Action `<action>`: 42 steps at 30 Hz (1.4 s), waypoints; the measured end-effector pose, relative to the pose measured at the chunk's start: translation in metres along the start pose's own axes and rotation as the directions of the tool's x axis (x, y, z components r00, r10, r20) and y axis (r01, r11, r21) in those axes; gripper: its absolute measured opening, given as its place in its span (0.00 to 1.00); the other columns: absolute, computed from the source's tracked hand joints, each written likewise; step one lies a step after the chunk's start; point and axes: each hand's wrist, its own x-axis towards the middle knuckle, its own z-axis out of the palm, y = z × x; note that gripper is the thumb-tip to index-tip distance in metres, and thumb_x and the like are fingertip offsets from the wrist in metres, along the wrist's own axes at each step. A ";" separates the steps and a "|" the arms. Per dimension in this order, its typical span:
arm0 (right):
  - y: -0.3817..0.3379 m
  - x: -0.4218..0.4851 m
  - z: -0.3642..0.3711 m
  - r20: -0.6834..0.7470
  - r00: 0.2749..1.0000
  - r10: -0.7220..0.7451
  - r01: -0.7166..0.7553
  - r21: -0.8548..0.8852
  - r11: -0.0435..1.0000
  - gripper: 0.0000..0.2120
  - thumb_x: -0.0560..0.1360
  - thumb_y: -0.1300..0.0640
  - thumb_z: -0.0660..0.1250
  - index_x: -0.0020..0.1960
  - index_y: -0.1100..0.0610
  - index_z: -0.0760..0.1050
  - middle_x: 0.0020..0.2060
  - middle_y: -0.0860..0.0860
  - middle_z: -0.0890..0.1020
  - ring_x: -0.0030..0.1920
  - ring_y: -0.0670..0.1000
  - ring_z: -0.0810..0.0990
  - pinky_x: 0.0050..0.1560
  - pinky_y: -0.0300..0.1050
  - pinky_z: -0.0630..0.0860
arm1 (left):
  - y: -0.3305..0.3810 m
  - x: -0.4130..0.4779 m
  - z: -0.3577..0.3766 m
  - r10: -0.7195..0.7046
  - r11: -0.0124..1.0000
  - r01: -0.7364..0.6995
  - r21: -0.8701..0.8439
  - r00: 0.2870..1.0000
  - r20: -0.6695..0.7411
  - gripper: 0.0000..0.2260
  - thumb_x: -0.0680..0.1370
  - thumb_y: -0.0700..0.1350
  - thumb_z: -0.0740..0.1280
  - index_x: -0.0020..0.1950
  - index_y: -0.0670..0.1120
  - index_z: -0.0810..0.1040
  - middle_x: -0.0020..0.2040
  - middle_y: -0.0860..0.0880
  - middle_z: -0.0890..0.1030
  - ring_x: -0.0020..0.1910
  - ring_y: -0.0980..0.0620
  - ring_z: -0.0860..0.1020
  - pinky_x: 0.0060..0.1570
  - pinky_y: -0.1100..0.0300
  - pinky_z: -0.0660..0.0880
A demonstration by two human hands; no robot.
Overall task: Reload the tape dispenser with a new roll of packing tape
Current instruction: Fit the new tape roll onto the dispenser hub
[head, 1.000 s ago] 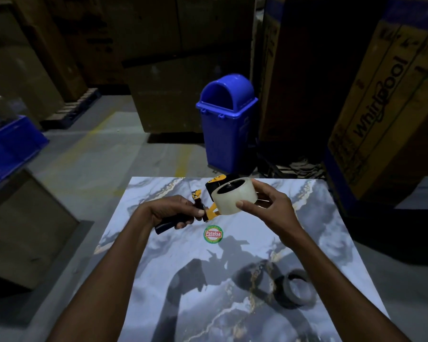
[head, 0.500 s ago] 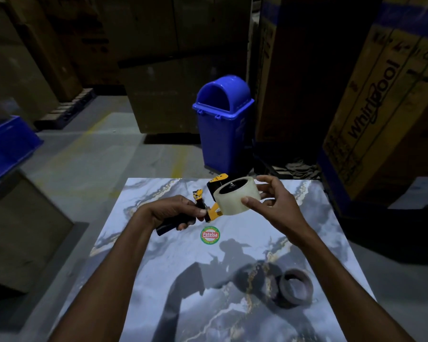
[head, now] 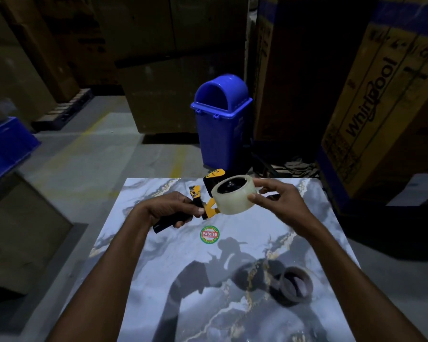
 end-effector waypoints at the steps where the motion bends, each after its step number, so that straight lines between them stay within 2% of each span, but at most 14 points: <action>1: 0.001 0.004 -0.007 0.025 1.000 0.012 -0.012 0.016 1.000 0.19 0.70 0.46 0.78 0.60 0.44 0.84 0.56 0.45 0.85 0.55 0.52 0.81 0.51 0.52 0.80 | 0.001 -0.001 0.000 -0.001 1.000 0.001 0.003 1.000 -0.013 0.10 0.69 0.49 0.81 0.40 0.43 0.86 0.34 0.43 0.77 0.25 0.50 0.73 0.29 0.62 0.70; 4: 0.002 0.012 -0.017 0.113 0.993 0.041 -0.041 -0.004 0.999 0.15 0.76 0.52 0.74 0.62 0.49 0.83 0.55 0.47 0.86 0.58 0.55 0.82 0.59 0.50 0.78 | 0.006 -0.002 0.005 0.002 1.000 -0.001 0.012 0.997 -0.080 0.09 0.71 0.46 0.80 0.42 0.41 0.87 0.34 0.42 0.78 0.25 0.50 0.74 0.28 0.61 0.71; 5: 0.001 0.013 -0.015 0.090 0.995 0.045 -0.041 -0.045 0.998 0.14 0.77 0.52 0.72 0.62 0.49 0.83 0.55 0.46 0.86 0.58 0.54 0.83 0.58 0.47 0.78 | 0.008 -0.003 0.009 0.006 1.000 -0.003 0.022 0.994 -0.113 0.07 0.72 0.45 0.80 0.41 0.42 0.88 0.33 0.42 0.79 0.25 0.50 0.74 0.28 0.61 0.72; 7: -0.001 0.011 -0.003 -0.110 0.993 0.034 -0.055 -0.187 0.981 0.15 0.77 0.48 0.72 0.63 0.49 0.81 0.55 0.46 0.84 0.55 0.51 0.82 0.54 0.42 0.78 | 0.013 -0.003 0.017 0.020 0.999 -0.010 0.049 0.981 -0.195 0.06 0.72 0.45 0.80 0.39 0.43 0.88 0.32 0.43 0.79 0.25 0.50 0.75 0.27 0.61 0.73; 9: -0.006 0.005 0.018 -0.258 0.966 -0.022 -0.062 -0.312 0.948 0.25 0.72 0.39 0.73 0.65 0.47 0.77 0.57 0.49 0.79 0.56 0.49 0.79 0.55 0.45 0.77 | 0.017 -0.001 0.023 0.049 0.996 -0.026 0.086 0.958 -0.284 0.08 0.70 0.46 0.81 0.39 0.43 0.87 0.30 0.44 0.81 0.25 0.49 0.76 0.26 0.61 0.74; 12: -0.010 0.000 0.051 -0.239 0.971 -0.017 -0.092 -0.437 0.895 0.39 0.66 0.34 0.75 0.71 0.48 0.67 0.64 0.52 0.71 0.65 0.54 0.69 0.66 0.53 0.71 | 0.018 0.004 0.030 0.084 0.991 -0.040 0.131 0.933 -0.350 0.09 0.69 0.46 0.82 0.40 0.43 0.86 0.29 0.46 0.82 0.26 0.49 0.78 0.29 0.59 0.77; 16: -0.005 0.010 0.064 -0.265 0.964 -0.033 -0.103 -0.484 0.869 0.50 0.61 0.29 0.74 0.75 0.49 0.61 0.65 0.53 0.69 0.67 0.57 0.66 0.66 0.53 0.70 | 0.023 0.000 0.034 0.099 0.982 -0.035 0.187 0.933 -0.346 0.10 0.69 0.46 0.82 0.43 0.43 0.86 0.30 0.46 0.82 0.26 0.50 0.79 0.29 0.59 0.77; 20: -0.002 0.018 0.051 -0.235 0.970 -0.064 -0.044 -0.427 0.903 0.52 0.57 0.32 0.77 0.74 0.48 0.61 0.64 0.50 0.72 0.65 0.53 0.71 0.64 0.51 0.73 | 0.031 -0.005 0.028 0.081 0.986 -0.028 0.166 0.944 -0.319 0.10 0.67 0.46 0.84 0.41 0.43 0.87 0.31 0.45 0.81 0.27 0.48 0.77 0.29 0.59 0.77; 24: -0.001 0.021 0.031 -0.101 0.993 -0.057 0.018 -0.351 0.936 0.51 0.57 0.37 0.82 0.74 0.44 0.62 0.60 0.46 0.76 0.59 0.47 0.77 0.58 0.46 0.76 | 0.040 -0.012 0.018 0.043 0.975 0.017 0.220 0.963 -0.265 0.15 0.66 0.50 0.84 0.46 0.41 0.88 0.33 0.44 0.83 0.28 0.48 0.79 0.34 0.57 0.78; 28: 0.002 0.023 0.012 0.060 0.996 -0.059 0.074 -0.271 0.960 0.48 0.59 0.42 0.84 0.73 0.43 0.63 0.61 0.45 0.77 0.59 0.44 0.80 0.60 0.47 0.79 | 0.061 -0.018 0.010 0.022 0.959 0.034 0.281 0.981 -0.195 0.15 0.66 0.51 0.83 0.45 0.44 0.89 0.38 0.42 0.84 0.34 0.46 0.79 0.41 0.53 0.79; 31: 0.004 0.024 0.007 0.112 0.991 -0.072 0.098 -0.251 0.963 0.44 0.62 0.45 0.83 0.71 0.44 0.64 0.63 0.45 0.76 0.63 0.44 0.78 0.63 0.51 0.79 | 0.075 -0.019 0.009 0.012 0.945 0.057 0.322 0.978 -0.209 0.11 0.69 0.47 0.82 0.45 0.42 0.89 0.34 0.44 0.84 0.30 0.48 0.79 0.38 0.55 0.79; 37: 0.007 0.027 0.002 0.160 0.984 -0.080 0.119 -0.254 0.960 0.43 0.63 0.49 0.81 0.72 0.45 0.62 0.65 0.48 0.74 0.68 0.46 0.74 0.66 0.55 0.76 | 0.087 -0.011 0.010 -0.008 0.919 0.100 0.381 0.971 -0.238 0.10 0.70 0.44 0.81 0.46 0.39 0.88 0.32 0.46 0.83 0.32 0.46 0.79 0.39 0.54 0.79; 40: 0.004 0.024 0.014 0.097 0.994 -0.058 0.083 -0.282 0.956 0.48 0.60 0.41 0.83 0.72 0.43 0.59 0.64 0.47 0.72 0.64 0.45 0.75 0.61 0.45 0.77 | 0.094 -0.008 0.010 -0.031 0.902 0.125 0.413 0.973 -0.227 0.11 0.70 0.46 0.81 0.45 0.39 0.88 0.34 0.45 0.83 0.28 0.48 0.79 0.37 0.56 0.76; 42: 0.002 0.022 0.018 0.047 0.999 -0.028 0.039 -0.262 0.964 0.49 0.59 0.40 0.84 0.72 0.43 0.60 0.61 0.45 0.73 0.60 0.42 0.77 0.55 0.40 0.77 | 0.101 -0.009 0.007 -0.058 0.880 0.135 0.455 0.982 -0.179 0.11 0.71 0.48 0.81 0.43 0.40 0.87 0.32 0.46 0.82 0.26 0.50 0.78 0.34 0.58 0.74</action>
